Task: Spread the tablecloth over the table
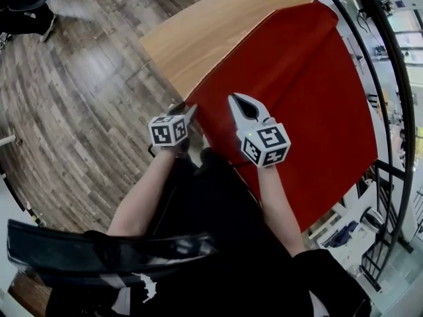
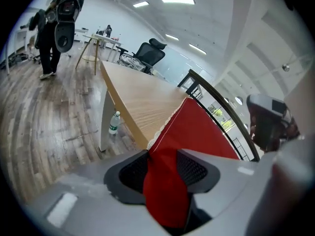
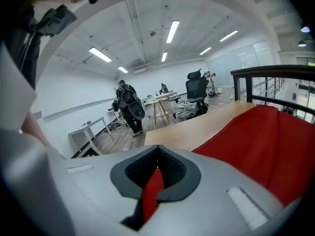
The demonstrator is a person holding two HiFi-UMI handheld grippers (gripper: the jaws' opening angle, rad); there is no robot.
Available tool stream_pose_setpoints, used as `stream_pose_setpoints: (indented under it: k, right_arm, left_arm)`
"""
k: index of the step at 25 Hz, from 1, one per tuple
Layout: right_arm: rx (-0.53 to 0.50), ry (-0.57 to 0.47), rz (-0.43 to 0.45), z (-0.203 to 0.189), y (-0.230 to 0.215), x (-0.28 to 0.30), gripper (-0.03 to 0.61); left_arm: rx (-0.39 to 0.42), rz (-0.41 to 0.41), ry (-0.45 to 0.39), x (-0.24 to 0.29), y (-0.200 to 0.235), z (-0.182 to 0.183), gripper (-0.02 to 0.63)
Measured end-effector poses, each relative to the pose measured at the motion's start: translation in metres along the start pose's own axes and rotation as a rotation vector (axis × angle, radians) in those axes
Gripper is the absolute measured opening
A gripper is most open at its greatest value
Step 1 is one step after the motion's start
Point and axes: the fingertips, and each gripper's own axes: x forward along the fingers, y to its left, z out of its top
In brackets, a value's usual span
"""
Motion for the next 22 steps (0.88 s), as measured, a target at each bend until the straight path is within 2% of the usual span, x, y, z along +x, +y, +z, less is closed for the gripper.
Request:
stream_pose_setpoints:
  k: [3, 7, 11, 15, 22]
  right_arm:
    - [0.028, 0.010, -0.031, -0.002, -0.016, 0.002, 0.011]
    - [0.042, 0.028, -0.043, -0.003, -0.030, 0.011, 0.011]
    - [0.039, 0.023, -0.052, 0.007, -0.033, 0.028, 0.011]
    - [-0.031, 0.104, -0.100, -0.006, -0.040, 0.048, 0.011]
    - [-0.058, 0.156, -0.169, -0.006, -0.045, 0.085, 0.009]
  left_arm:
    - [-0.039, -0.043, 0.029, -0.002, 0.003, 0.000, 0.142]
    - [0.018, -0.025, 0.037, -0.009, 0.008, 0.018, 0.015]
    - [0.096, 0.012, -0.023, -0.015, 0.020, 0.072, 0.015]
    - [0.215, 0.047, -0.046, -0.014, 0.039, 0.122, 0.017]
    - [0.281, 0.071, -0.056, -0.008, 0.079, 0.194, 0.017]
